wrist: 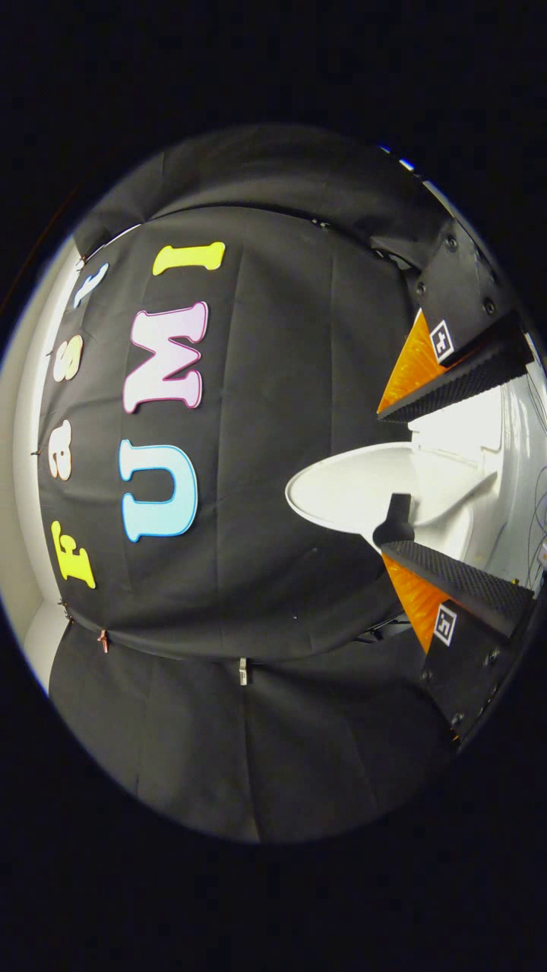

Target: Open the toilet lid.

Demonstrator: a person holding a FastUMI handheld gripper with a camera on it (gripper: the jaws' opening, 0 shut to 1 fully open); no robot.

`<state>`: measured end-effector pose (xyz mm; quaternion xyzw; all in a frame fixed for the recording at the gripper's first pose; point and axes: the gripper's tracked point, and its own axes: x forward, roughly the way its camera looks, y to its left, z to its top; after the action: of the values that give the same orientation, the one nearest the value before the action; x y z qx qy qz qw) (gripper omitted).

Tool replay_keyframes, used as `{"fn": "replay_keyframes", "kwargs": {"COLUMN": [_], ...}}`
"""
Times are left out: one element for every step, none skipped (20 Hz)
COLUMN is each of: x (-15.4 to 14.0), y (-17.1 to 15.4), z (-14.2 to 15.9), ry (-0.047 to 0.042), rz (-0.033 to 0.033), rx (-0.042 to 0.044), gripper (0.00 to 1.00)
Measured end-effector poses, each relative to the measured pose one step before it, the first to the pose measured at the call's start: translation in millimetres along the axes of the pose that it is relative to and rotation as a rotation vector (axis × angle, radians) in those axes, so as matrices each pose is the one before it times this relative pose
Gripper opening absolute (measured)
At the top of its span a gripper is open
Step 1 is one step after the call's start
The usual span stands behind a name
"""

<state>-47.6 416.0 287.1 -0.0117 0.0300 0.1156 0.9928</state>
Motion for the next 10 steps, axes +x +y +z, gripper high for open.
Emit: {"fn": "replay_keyframes", "kwargs": {"x": [-3.92,-2.23,-2.22,-2.94,-3.27,-0.07,-0.71,-2.74,-1.4,-1.33], "y": [-13.01,-11.53,-13.2,-16.48,-14.13,-14.84,-16.92,-15.06,-16.84,-16.51], "z": [2.28,1.17,2.06,0.95,-0.22,-1.63,-3.88,-3.96,-4.89,-0.32], "ry": [-0.00955,-0.01121,-0.01422,-0.00982,-0.01296,-0.00893,-0.00072,-0.00402,-0.00084,-0.01753], "rz": [-0.00513,0.0021,-0.00016,-0.0052,-0.00283,-0.00819,-0.01469,-0.0151,-0.01505,-0.0192], "rx": [0.00173,0.00812,0.01153,0.01206,0.01342,0.00915,0.00058,-0.00484,-0.00545,-0.00529], "gripper": [0.98,0.99,0.99,0.98,0.98,0.98,0.98,0.98,0.98,0.99]}}
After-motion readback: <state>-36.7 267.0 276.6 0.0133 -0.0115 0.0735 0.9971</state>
